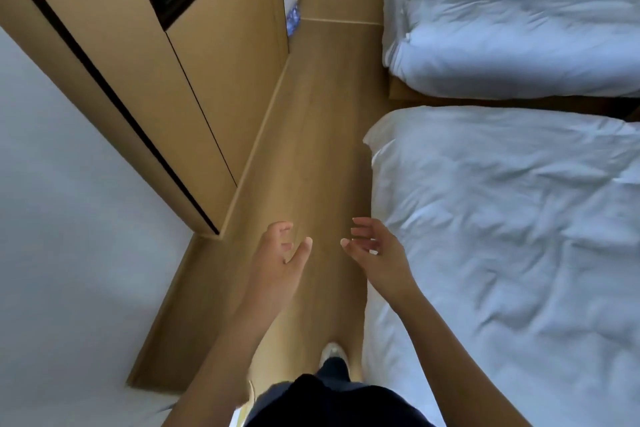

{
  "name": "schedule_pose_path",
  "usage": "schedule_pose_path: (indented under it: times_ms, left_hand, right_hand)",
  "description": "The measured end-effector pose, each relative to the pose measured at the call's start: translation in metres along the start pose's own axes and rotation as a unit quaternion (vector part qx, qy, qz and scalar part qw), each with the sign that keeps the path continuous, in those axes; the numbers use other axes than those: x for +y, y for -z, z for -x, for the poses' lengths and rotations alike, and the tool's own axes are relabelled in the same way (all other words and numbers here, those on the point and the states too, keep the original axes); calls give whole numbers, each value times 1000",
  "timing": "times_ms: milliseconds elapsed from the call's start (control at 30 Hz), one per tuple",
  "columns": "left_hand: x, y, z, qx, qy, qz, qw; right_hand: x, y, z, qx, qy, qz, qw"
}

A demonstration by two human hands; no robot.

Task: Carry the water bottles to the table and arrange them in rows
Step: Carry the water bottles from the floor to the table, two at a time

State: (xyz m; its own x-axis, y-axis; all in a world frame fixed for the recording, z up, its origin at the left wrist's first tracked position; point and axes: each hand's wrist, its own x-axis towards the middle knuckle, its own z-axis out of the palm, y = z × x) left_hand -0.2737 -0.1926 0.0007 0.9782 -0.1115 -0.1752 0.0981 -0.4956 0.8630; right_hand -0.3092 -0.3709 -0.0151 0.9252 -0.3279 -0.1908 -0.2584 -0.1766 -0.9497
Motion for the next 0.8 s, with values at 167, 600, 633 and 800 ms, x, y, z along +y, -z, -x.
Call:
schedule_pose_path:
  times_ms: [167,600,633,800]
  left_hand:
    - [38,-20,-105,7,1,23,1000]
    - [102,-51,-438,-27,-7,26,999]
    - [113,-49,-466,-27,-12,21,999]
    - [157,-53,-588,-18,-15,28,999]
  right_hand:
    - [-20,22,-107,2,3,14,1000]
    - [-70,15,-433,10,-47,22,999]
    - [-80,14,-459,13,-44,19,999]
    - [-111,19,-575,35,-35,14,999]
